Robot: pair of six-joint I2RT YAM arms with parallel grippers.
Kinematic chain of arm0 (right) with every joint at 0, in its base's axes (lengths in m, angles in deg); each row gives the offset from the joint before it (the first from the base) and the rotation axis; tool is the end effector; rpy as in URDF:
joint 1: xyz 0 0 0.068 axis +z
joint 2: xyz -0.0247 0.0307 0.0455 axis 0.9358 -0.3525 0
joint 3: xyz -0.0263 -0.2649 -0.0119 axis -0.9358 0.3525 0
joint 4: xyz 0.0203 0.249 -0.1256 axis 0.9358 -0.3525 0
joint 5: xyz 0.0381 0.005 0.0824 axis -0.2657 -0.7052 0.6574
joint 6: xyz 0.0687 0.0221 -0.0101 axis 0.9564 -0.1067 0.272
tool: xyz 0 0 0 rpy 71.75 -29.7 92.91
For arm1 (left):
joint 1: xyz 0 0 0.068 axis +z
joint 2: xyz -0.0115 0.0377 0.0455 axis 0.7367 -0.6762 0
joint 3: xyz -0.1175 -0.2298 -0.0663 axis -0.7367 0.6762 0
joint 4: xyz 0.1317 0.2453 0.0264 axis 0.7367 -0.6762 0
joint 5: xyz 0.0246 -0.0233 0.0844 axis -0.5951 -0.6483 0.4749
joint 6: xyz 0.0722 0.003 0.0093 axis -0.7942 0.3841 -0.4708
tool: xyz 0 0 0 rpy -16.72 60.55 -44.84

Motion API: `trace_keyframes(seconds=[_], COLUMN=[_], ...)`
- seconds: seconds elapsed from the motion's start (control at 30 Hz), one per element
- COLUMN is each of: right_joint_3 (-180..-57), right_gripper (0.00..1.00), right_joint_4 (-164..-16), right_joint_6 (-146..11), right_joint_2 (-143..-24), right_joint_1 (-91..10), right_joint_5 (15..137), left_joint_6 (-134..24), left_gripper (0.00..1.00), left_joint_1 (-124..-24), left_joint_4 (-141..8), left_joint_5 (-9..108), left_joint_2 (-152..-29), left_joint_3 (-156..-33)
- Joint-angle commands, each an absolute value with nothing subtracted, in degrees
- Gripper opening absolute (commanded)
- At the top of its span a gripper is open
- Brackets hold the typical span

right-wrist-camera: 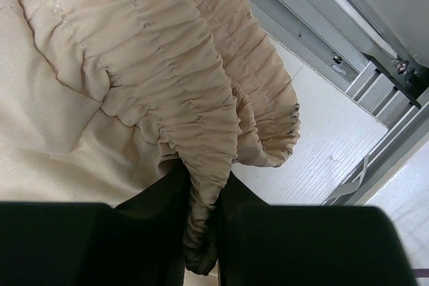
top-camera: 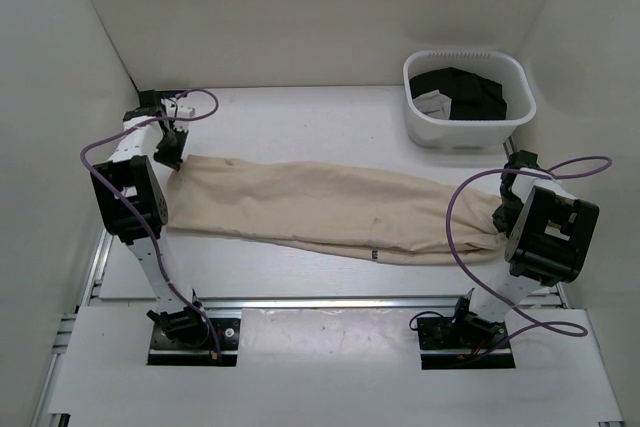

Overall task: Fold and stack the trousers
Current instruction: Fold the trousers

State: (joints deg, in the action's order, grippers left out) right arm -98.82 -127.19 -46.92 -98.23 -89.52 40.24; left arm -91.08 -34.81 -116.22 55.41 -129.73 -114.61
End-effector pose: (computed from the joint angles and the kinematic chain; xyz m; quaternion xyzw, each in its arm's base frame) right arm 0.2845 -0.1353 0.1223 0.4108 0.8719 -0.2388 0.1186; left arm 0.4318 0.0946 0.1761 0.1044 0.9786 0.0377 0.1733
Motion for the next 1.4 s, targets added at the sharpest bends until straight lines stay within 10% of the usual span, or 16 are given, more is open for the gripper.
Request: trace_keyframes(seconds=[0.0, 0.53, 1.0, 1.37], right_joint_3=[-98.07, -107.56, -137.41, -148.78], right_gripper=[0.0, 0.0, 0.0, 0.0], right_joint_4=[-131.05, -137.28, -166.36, -156.12], right_joint_6=[-48.77, -48.06, -20.92, -26.78], right_joint_2=[-98.37, -84.49, -110.38, -124.12], right_joint_1=[-89.75, -73.53, -9.28, -0.02], right_joint_5=[37.64, 18.06, 5.03, 11.27], left_joint_6=[-89.86, -90.48, -88.28, -88.81], left_gripper=[0.15, 0.63, 0.63, 0.63], left_joint_1=[-34.97, -34.97, -34.97, -34.97], left_joint_4=[-114.2, -117.44, -117.98, -117.98], left_joint_5=[59.58, 68.21, 65.13, 65.13], left_joint_2=[-132.95, -131.03, -132.69, -131.56], left_joint_3=[-117.74, -110.72, -103.33, -102.8])
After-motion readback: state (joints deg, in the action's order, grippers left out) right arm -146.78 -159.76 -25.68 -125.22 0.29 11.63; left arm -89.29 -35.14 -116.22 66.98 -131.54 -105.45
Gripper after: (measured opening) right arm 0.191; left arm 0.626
